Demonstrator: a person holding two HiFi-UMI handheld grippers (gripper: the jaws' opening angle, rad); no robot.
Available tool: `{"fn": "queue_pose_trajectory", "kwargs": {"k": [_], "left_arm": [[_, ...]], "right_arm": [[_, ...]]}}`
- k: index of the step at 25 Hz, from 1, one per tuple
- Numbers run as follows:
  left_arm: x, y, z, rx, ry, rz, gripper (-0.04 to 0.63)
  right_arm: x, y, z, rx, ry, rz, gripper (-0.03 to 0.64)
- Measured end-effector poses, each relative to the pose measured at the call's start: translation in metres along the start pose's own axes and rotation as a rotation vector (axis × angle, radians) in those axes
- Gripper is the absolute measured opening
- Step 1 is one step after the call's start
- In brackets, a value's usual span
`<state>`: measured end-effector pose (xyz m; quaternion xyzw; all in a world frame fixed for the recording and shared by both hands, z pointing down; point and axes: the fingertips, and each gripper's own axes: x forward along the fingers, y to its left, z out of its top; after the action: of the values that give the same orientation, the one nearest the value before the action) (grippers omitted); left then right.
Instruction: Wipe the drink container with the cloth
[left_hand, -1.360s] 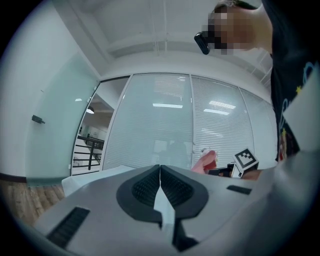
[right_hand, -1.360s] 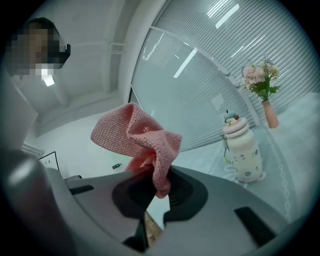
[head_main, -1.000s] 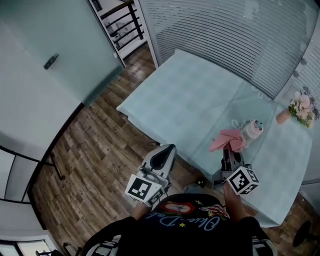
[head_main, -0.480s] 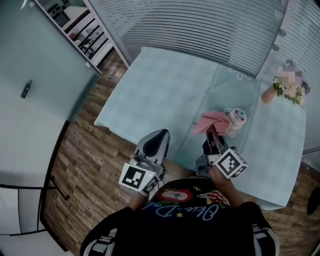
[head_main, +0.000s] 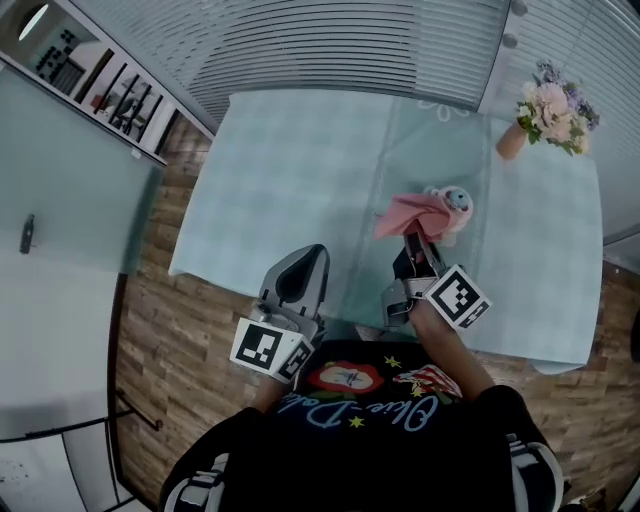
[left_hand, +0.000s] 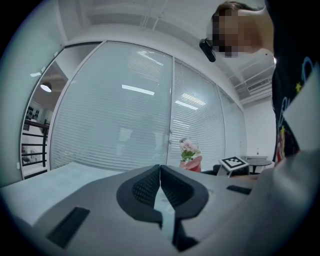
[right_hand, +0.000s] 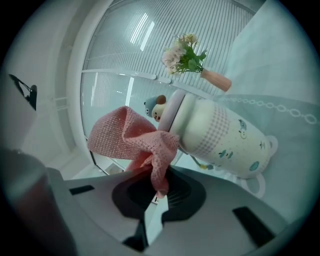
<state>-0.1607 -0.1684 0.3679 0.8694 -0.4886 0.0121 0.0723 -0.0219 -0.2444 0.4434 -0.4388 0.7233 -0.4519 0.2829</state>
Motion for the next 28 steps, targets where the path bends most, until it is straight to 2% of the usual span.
{"fn": "queue_pose_trajectory", "kwargs": {"k": [6,10,17,28], "left_arm": [[0.016,0.010,0.018,0.042,-0.004,-0.082,0.005],[0.022,0.010,0.016,0.044,0.013,-0.121,0.005],[0.027,0.003,0.009,0.035,0.022,-0.154,0.005],[0.027,-0.003,0.005,0.026,0.022,-0.147,0.005]], "right_arm": [[-0.005,-0.009,0.017,0.072,-0.107,-0.037,0.012],[-0.010,-0.023,0.021,0.118,-0.145,-0.077,0.012],[-0.013,-0.033,0.016,0.130,-0.144,-0.097,0.012],[-0.015,-0.054,0.002,0.174,-0.102,-0.144,0.012]]}}
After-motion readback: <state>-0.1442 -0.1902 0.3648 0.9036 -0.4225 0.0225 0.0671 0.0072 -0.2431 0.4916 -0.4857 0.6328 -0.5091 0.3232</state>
